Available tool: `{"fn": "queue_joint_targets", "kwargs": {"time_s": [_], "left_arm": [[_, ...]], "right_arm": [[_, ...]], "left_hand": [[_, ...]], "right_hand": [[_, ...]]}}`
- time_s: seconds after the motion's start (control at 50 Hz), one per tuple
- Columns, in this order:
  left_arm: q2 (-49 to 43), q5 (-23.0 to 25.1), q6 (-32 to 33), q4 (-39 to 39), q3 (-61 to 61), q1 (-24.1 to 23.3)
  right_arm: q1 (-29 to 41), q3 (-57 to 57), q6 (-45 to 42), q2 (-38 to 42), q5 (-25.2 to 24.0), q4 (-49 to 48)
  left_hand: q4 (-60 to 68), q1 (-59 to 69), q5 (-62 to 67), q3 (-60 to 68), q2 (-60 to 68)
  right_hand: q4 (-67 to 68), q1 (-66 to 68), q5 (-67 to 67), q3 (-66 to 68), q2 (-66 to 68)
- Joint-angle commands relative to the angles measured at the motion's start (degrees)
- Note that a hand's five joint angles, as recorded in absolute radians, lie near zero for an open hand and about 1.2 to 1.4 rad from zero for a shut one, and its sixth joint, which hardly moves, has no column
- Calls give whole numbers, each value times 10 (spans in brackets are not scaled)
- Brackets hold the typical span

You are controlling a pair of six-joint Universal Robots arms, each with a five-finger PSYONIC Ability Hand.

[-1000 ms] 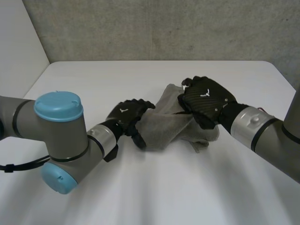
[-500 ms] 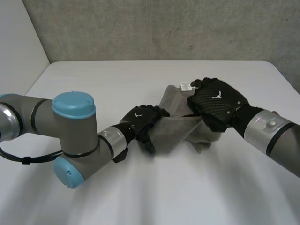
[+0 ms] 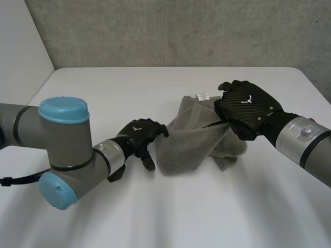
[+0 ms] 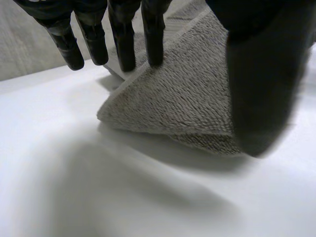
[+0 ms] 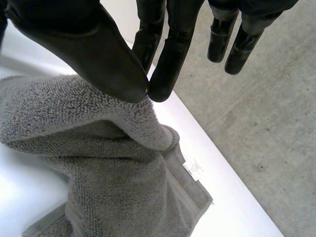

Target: Fold the towel.

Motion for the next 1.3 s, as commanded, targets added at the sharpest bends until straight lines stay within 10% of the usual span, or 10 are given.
{"fn": "queue_joint_targets", "kwargs": {"time_s": [0.02, 0.46, 0.72, 1.1, 1.3], "left_arm": [[-21, -5, -1, 6, 8, -11], [-68, -7, -25, 33, 35, -12], [-45, -13, -34, -26, 46, 4], [76, -11, -22, -136, 15, 19], [14, -20, 29, -51, 208, 45]], "right_arm": [[4, 4, -1, 1, -1, 1], [3, 5, 1, 8, -5, 0], [-2, 0, -2, 8, 0, 2], [2, -24, -101, 8, -58, 152], [39, -257, -146, 194, -95, 131]], "left_hand": [[-29, -110, -95, -25, -101], [-29, -71, -56, -25, -62], [-29, 587, 603, -25, 596], [-29, 588, 603, -25, 597], [-29, 588, 603, -25, 597]], "right_hand": [[-34, 48, 35, -4, 38], [-34, 48, 35, -4, 38], [-34, 48, 35, -4, 38], [-34, 48, 35, -4, 38], [-34, 48, 35, -4, 38]]}}
